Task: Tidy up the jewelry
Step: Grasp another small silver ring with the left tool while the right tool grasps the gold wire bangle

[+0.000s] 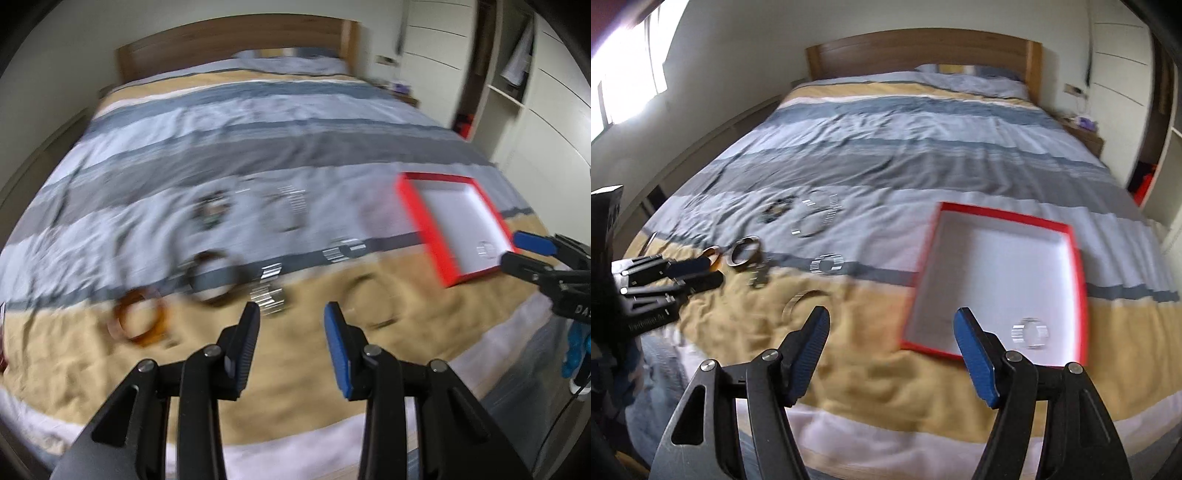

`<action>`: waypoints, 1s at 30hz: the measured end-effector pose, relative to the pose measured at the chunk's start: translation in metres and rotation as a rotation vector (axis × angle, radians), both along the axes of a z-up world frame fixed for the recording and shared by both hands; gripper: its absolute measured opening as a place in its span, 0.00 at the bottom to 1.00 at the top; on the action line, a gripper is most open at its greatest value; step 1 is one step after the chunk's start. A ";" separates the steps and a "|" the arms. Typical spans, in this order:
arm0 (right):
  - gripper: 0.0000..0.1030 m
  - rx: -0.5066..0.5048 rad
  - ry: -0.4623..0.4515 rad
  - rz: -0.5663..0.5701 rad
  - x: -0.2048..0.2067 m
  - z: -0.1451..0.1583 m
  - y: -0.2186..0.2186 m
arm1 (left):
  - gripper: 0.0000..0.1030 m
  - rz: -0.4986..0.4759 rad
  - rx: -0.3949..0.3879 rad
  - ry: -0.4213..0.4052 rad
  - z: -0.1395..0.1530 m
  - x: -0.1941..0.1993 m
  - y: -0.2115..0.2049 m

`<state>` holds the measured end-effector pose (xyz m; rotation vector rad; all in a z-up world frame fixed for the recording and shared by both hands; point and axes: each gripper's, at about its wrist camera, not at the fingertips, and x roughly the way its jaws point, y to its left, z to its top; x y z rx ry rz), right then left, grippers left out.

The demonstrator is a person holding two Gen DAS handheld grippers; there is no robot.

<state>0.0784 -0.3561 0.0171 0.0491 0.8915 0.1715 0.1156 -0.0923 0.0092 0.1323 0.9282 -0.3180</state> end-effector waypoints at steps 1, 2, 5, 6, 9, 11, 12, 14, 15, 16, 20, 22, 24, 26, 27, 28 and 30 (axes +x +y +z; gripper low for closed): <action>0.67 0.004 0.004 0.008 0.002 -0.002 0.007 | 0.34 0.018 0.004 -0.001 -0.002 -0.001 0.015; 0.66 0.010 0.012 0.020 0.003 -0.005 0.018 | 0.34 0.043 0.015 -0.003 -0.005 -0.001 0.037; 0.65 0.013 0.038 0.054 0.006 -0.016 0.046 | 0.34 0.078 0.037 -0.003 -0.015 -0.001 0.079; 0.65 0.012 0.052 0.067 0.009 -0.023 0.056 | 0.34 0.090 0.048 0.001 -0.020 0.000 0.094; 0.63 0.002 0.090 0.093 0.017 -0.039 0.078 | 0.34 0.120 0.036 0.028 -0.035 0.002 0.128; 0.61 -0.006 0.113 0.106 0.022 -0.050 0.089 | 0.34 0.136 -0.011 0.055 -0.044 0.003 0.141; 0.61 -0.008 0.122 0.112 0.025 -0.055 0.092 | 0.34 0.144 -0.042 0.072 -0.049 0.003 0.144; 0.60 -0.015 0.135 0.121 0.030 -0.064 0.099 | 0.34 0.159 -0.112 0.113 -0.061 0.005 0.146; 0.60 -0.015 0.142 0.125 0.033 -0.068 0.102 | 0.34 0.166 -0.140 0.128 -0.066 0.006 0.144; 0.60 -0.013 0.150 0.129 0.036 -0.072 0.104 | 0.34 0.171 -0.163 0.138 -0.071 0.007 0.141; 0.58 -0.014 0.170 0.152 0.043 -0.084 0.110 | 0.34 0.216 -0.239 0.155 -0.084 0.017 0.130; 0.57 -0.014 0.179 0.166 0.047 -0.091 0.113 | 0.34 0.235 -0.254 0.159 -0.087 0.024 0.124; 0.56 -0.012 0.185 0.178 0.051 -0.096 0.115 | 0.34 0.260 -0.247 0.166 -0.092 0.032 0.118; 0.54 -0.011 0.192 0.190 0.055 -0.102 0.117 | 0.34 0.303 -0.234 0.175 -0.098 0.040 0.116; 0.54 -0.010 0.196 0.197 0.057 -0.105 0.117 | 0.34 0.330 -0.228 0.177 -0.101 0.043 0.117; 0.53 -0.008 0.200 0.201 0.058 -0.107 0.117 | 0.34 0.349 -0.222 0.178 -0.103 0.046 0.117; 0.52 -0.009 0.209 0.214 0.061 -0.113 0.117 | 0.33 0.381 -0.202 0.195 -0.108 0.053 0.114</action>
